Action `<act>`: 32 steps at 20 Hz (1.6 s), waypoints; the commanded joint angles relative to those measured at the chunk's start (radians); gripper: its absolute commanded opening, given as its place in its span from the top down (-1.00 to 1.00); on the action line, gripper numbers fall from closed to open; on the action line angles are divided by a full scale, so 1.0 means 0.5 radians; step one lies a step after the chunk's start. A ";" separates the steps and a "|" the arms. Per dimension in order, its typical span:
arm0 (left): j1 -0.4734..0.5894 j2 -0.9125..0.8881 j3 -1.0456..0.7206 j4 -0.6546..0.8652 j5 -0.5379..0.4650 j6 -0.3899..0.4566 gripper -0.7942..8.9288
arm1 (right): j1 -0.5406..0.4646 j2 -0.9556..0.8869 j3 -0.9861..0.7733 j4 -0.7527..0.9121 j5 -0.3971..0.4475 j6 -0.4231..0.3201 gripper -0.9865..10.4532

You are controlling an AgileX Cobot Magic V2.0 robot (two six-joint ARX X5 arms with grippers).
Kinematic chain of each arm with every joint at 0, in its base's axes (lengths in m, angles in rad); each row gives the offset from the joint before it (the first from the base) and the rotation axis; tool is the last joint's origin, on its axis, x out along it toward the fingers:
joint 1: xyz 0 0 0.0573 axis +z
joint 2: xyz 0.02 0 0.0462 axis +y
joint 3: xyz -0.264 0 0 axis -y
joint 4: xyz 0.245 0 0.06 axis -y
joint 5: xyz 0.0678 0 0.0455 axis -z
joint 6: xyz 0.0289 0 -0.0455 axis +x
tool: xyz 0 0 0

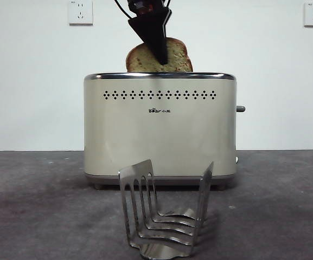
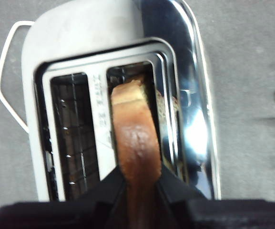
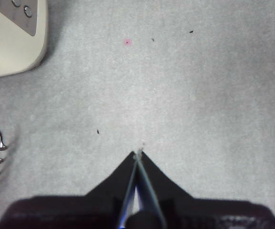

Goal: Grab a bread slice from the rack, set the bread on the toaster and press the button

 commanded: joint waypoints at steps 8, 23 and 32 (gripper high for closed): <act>-0.040 0.137 -0.013 -0.002 0.063 -0.027 0.86 | 0.000 -0.001 0.010 0.019 0.057 -0.015 0.82; -0.036 -0.080 -0.013 -0.114 0.115 -0.157 0.84 | 0.000 -0.001 0.010 -0.011 0.070 -0.014 0.82; -0.039 -0.108 -0.013 -0.045 0.114 -0.316 -0.01 | 0.000 -0.001 0.010 -0.034 0.070 -0.014 0.82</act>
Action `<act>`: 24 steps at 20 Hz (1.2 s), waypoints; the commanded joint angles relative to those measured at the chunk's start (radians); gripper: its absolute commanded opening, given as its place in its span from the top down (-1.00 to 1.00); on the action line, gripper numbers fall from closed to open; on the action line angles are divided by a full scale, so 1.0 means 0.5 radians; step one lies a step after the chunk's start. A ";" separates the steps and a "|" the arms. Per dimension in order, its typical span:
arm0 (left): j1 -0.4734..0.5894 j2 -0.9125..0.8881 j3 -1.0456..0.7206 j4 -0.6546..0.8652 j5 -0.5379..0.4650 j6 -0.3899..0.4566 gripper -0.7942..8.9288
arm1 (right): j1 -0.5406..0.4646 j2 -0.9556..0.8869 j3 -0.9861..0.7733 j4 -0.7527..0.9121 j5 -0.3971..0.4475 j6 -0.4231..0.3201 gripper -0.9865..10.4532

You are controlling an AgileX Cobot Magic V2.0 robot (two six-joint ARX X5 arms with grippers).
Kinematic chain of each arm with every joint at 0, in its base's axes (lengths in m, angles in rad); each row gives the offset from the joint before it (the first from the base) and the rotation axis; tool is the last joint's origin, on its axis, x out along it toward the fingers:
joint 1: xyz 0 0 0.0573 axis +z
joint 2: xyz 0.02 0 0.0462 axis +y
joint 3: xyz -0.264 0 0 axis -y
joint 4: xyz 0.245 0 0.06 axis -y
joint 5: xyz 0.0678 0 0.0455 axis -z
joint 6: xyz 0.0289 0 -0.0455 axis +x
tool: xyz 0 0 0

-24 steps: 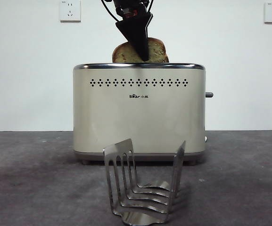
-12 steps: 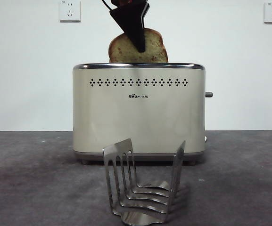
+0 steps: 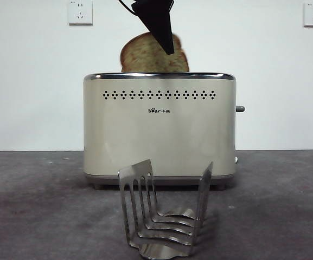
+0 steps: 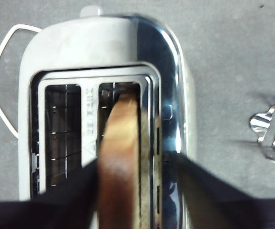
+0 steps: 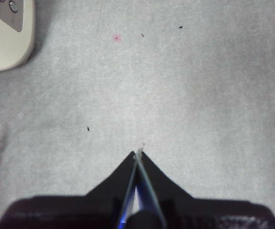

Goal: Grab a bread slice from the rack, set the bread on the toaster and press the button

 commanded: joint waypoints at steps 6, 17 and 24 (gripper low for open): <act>-0.007 -0.229 -0.019 0.076 0.016 -0.090 -0.01 | 0.000 -0.001 0.010 0.029 0.002 -0.013 0.83; -0.008 -0.887 -0.019 0.088 0.031 -1.046 0.85 | 0.000 0.218 0.010 0.894 -0.808 0.328 0.83; -0.008 -1.143 -0.019 -0.054 0.031 -1.401 0.85 | -0.002 0.855 0.010 1.913 -1.379 0.974 0.84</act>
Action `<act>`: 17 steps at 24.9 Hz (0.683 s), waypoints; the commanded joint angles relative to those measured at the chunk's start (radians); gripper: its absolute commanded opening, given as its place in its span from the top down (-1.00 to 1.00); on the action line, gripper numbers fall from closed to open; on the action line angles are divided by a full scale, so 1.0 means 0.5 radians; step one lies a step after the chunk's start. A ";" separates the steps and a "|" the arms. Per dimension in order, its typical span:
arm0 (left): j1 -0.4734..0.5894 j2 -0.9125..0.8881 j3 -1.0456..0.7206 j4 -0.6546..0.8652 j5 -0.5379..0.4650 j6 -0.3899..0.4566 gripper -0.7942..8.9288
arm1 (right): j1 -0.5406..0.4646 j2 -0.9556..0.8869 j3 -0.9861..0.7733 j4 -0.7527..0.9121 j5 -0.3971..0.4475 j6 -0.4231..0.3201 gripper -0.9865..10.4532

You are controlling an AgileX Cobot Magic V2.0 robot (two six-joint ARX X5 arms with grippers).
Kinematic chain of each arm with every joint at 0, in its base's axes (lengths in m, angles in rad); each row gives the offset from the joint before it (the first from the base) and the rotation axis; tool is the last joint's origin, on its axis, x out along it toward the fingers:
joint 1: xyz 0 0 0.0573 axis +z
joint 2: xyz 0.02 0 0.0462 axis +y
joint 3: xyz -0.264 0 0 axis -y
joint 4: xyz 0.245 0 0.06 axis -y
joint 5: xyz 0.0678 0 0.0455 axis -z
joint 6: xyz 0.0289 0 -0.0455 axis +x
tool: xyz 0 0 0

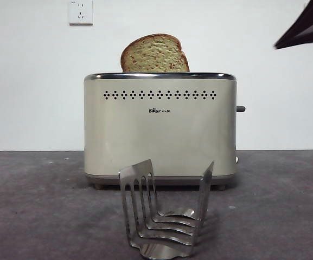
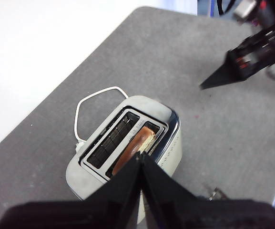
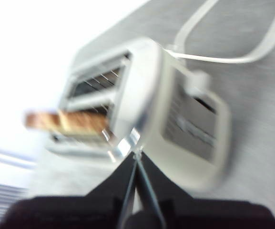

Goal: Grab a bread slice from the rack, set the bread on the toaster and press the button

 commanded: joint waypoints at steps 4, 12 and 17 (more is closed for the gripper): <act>-0.005 -0.056 -0.033 0.002 0.008 -0.327 0.85 | -0.002 0.441 0.027 0.584 -0.175 0.429 0.84; -0.005 -0.227 -0.340 0.002 0.007 -0.406 0.85 | 0.001 0.783 0.249 0.620 -0.210 0.414 0.84; -0.005 -0.346 -0.626 0.002 0.007 -0.416 0.85 | 0.004 0.935 0.399 0.587 -0.255 0.414 0.84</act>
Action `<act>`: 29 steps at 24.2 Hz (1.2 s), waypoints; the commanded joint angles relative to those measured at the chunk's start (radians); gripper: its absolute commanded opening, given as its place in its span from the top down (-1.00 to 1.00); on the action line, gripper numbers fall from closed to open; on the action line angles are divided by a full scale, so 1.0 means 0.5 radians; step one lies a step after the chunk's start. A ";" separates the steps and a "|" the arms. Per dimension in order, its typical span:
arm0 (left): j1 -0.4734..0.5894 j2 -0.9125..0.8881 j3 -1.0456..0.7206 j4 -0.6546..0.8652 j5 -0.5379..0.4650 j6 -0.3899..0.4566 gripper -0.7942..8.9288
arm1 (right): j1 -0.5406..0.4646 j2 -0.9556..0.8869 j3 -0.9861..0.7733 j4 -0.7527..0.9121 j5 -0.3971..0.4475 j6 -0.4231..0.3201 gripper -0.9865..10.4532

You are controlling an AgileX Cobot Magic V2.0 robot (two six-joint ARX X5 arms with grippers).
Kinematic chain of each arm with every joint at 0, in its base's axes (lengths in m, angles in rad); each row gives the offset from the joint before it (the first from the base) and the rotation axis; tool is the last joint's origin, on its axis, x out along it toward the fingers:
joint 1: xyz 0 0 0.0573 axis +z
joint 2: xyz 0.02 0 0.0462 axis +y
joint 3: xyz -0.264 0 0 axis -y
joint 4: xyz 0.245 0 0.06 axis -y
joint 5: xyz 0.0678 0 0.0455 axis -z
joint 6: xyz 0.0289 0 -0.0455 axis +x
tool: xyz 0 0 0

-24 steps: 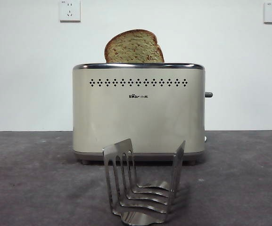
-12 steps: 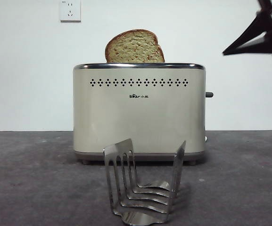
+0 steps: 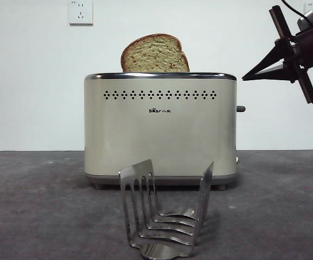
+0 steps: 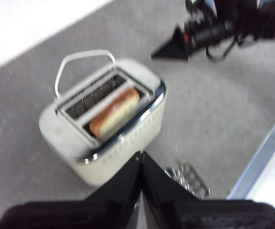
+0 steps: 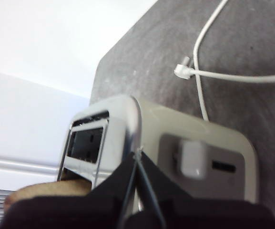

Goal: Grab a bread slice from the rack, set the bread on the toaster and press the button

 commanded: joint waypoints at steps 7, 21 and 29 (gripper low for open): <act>-0.005 -0.143 -0.413 0.005 0.006 -0.104 0.85 | 0.035 0.215 0.091 -0.038 -0.021 -0.021 0.84; -0.005 -0.164 -0.465 0.005 0.006 -0.145 0.85 | 0.120 0.388 0.090 -0.150 0.134 -0.159 0.84; -0.004 -0.166 -0.465 0.005 0.005 -0.145 0.85 | 0.120 0.452 0.089 -0.397 0.245 -0.373 0.84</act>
